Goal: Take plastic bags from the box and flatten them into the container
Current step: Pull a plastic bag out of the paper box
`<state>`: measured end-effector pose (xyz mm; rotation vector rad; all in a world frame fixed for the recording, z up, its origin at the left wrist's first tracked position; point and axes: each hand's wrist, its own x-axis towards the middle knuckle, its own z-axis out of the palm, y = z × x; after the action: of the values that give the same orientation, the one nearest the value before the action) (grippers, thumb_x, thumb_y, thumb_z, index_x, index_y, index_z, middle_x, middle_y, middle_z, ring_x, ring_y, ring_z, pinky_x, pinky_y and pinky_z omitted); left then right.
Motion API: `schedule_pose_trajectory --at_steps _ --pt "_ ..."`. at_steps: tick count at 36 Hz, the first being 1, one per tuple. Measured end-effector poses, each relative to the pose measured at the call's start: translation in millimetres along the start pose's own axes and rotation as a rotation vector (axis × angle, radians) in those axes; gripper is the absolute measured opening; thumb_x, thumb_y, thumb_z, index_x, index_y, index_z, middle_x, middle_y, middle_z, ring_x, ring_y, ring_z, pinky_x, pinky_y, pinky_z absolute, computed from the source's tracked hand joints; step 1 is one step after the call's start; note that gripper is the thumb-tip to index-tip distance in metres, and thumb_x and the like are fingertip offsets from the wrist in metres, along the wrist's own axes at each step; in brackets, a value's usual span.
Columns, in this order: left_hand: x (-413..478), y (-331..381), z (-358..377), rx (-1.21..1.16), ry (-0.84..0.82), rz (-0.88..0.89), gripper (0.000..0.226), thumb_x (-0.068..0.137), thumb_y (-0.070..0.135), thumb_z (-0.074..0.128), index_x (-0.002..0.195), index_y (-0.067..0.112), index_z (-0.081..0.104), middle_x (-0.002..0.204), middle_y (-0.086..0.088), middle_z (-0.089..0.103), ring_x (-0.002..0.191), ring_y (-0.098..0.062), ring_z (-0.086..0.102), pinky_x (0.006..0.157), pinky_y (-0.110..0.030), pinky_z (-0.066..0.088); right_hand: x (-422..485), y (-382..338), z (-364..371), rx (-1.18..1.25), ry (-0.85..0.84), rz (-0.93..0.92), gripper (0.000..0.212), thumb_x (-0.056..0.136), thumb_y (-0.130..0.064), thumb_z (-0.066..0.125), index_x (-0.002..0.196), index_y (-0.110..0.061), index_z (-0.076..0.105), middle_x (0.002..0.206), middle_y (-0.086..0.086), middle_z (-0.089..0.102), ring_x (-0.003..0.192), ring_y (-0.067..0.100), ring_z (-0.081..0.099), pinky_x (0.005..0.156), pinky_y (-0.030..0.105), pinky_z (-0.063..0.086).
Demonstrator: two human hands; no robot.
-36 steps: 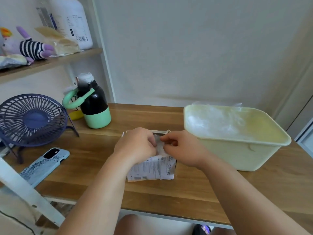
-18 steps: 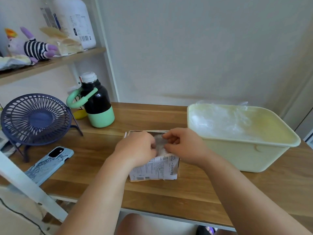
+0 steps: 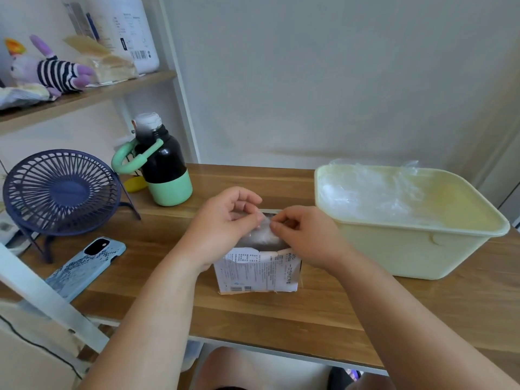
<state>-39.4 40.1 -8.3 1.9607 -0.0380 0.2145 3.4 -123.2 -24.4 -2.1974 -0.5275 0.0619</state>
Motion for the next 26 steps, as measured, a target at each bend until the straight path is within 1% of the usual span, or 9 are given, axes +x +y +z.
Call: schedule_pose_trajectory --at_steps 3,6,9,11,15,18,21,24,26 --pt "-2 0 -4 -0.033 -0.034 -0.021 0.037 0.084 0.017 0.071 0.113 0.036 0.057 0.102 0.014 0.065 0.094 -0.005 0.066 0.078 -0.023 0.053 0 -3 -3 0.016 0.005 0.026 0.013 0.095 -0.023 0.053 0.087 -0.022 0.064 0.066 -0.009 0.056 0.056 0.004 0.046 0.047 0.008 0.036" --pt "-1 1 -8 0.201 -0.090 -0.095 0.053 0.083 0.028 0.073 0.129 0.034 0.047 0.113 0.015 0.060 0.103 -0.005 0.060 0.089 -0.030 0.051 1 -8 -5 0.075 0.010 0.046 0.009 0.097 -0.023 0.050 0.094 -0.023 0.059 0.080 -0.007 0.061 0.068 0.008 0.054 0.059 0.018 0.043" --pt "2 3 -5 0.332 -0.115 -0.108 0.039 0.086 0.032 0.070 0.122 0.030 0.055 0.106 0.012 0.067 0.099 -0.007 0.064 0.090 -0.036 0.052 -2 -13 -9 0.102 0.028 0.042 0.005 0.094 -0.029 0.055 0.098 -0.026 0.054 0.084 -0.010 0.059 0.071 0.006 0.054 0.062 0.020 0.044" --pt "3 4 -1 0.244 -0.086 -0.084 0.026 0.088 0.026 0.069 0.112 0.031 0.061 0.102 0.009 0.070 0.093 -0.008 0.067 0.085 -0.034 0.056 -7 -17 -9 0.085 0.006 0.008 0.016 0.089 -0.033 0.061 0.101 -0.029 0.051 0.086 -0.013 0.057 0.073 0.003 0.054 0.062 0.018 0.042" --pt "5 11 3 -0.060 -0.013 -0.062 0.022 0.089 0.018 0.067 0.107 0.029 0.063 0.094 0.006 0.074 0.085 -0.009 0.070 0.068 -0.023 0.053 -12 -20 -8 -0.017 -0.015 -0.065 0.034 0.081 -0.034 0.069 0.111 -0.024 0.057 0.087 -0.021 0.051 0.082 0.001 0.052 0.073 0.018 0.043" --pt "7 18 6 -0.165 -0.003 -0.013 0.029 0.086 0.018 0.069 0.111 0.030 0.062 0.090 0.008 0.074 0.083 -0.007 0.069 0.069 -0.026 0.052 -12 -22 -8 -0.070 -0.039 -0.074 0.031 0.076 -0.046 0.071 0.092 -0.025 0.055 0.075 -0.017 0.050 0.067 -0.001 0.049 0.056 0.015 0.035" --pt "5 23 8 -0.273 -0.037 0.027 0.038 0.077 0.028 0.068 0.115 0.030 0.061 0.092 0.006 0.074 0.088 -0.007 0.069 0.074 -0.027 0.052 -11 -25 -6 -0.047 -0.013 -0.066 0.031 0.080 -0.052 0.065 0.078 -0.023 0.057 0.060 -0.012 0.051 0.052 0.001 0.046 0.050 0.016 0.032" --pt "1 22 8 -0.317 -0.047 0.017 0.030 0.088 0.028 0.058 0.117 0.029 0.061 0.106 0.002 0.073 0.105 -0.012 0.067 0.089 -0.031 0.051 -9 -29 -7 0.063 0.075 -0.030 0.038 0.092 -0.042 0.055 0.060 -0.022 0.052 0.048 -0.010 0.044 0.043 0.003 0.039 0.046 0.016 0.031" --pt "-1 18 7 -0.381 -0.031 -0.022 0.025 0.097 0.021 0.050 0.119 0.026 0.060 0.109 0.000 0.073 0.106 -0.015 0.067 0.091 -0.033 0.051 -5 -26 -6 0.162 0.093 0.023 0.043 0.096 -0.034 0.050 0.061 -0.010 0.054 0.051 -0.004 0.044 0.049 0.011 0.041 0.052 0.025 0.041"
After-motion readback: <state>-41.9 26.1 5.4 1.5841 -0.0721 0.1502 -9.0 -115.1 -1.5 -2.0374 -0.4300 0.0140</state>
